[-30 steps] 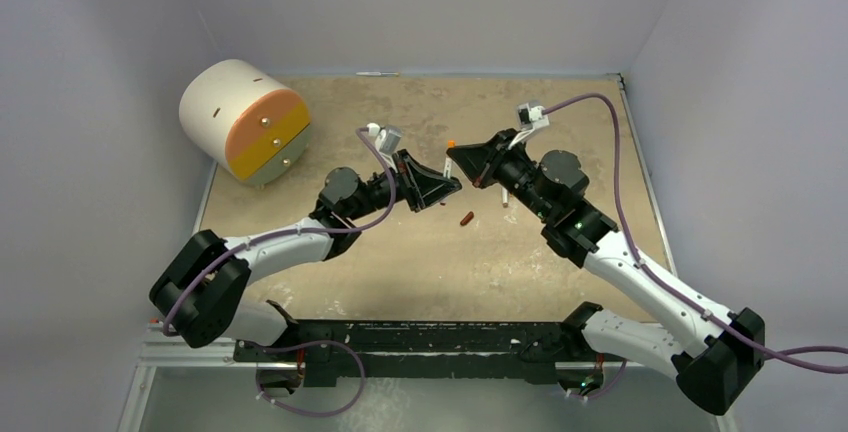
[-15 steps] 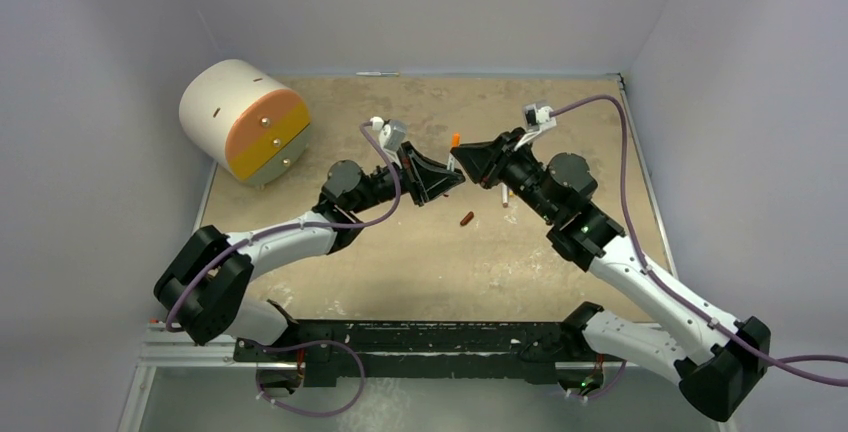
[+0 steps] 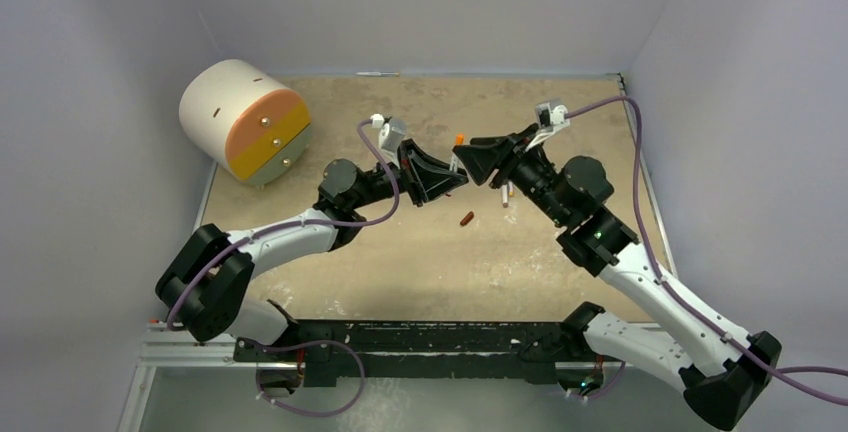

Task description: Insert the pens into the pen caps

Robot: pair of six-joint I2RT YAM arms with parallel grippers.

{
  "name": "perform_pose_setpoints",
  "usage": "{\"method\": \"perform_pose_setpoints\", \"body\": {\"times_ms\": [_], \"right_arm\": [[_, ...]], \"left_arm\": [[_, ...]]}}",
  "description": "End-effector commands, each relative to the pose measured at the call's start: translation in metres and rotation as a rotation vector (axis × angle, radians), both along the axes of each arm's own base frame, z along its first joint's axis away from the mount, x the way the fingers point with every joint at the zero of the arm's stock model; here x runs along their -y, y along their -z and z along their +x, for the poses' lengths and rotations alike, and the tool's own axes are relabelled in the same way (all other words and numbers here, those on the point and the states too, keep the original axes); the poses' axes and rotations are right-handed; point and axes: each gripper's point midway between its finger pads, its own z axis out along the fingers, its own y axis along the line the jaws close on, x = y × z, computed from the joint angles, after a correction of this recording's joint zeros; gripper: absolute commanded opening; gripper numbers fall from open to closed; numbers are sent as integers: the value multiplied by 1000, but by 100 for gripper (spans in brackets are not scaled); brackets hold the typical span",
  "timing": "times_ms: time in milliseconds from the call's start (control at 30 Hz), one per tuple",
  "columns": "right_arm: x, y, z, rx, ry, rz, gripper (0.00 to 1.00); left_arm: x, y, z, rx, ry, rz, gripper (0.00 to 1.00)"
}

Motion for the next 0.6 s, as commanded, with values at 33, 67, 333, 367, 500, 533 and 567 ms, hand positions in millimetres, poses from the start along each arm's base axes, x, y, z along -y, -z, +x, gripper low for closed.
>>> {"method": "perform_pose_setpoints", "body": {"times_ms": [33,67,333,367,500,533,567], "right_arm": [[1,-57,-11,127,-39,71,53],[-2,-57,-11,129,-56,67,53],[-16,-71,-13,154,-125,61,51],[-17,-70,-13,153,-130,57,50],[-19,-64,-10,139,-132,43,47],[-19,-63,-10,134,-130,41,46],[-20,-60,-9,129,-131,37,45]], "left_arm": [[-2,-36,-22,112,107,-91,0],[-1,-36,-23,112,114,-87,0],[1,-31,-25,106,122,-69,0],[1,-31,-24,107,119,-68,0],[1,-32,-24,110,115,-70,0],[1,-33,-24,110,117,-72,0],[1,-32,-24,109,116,-72,0]]}}
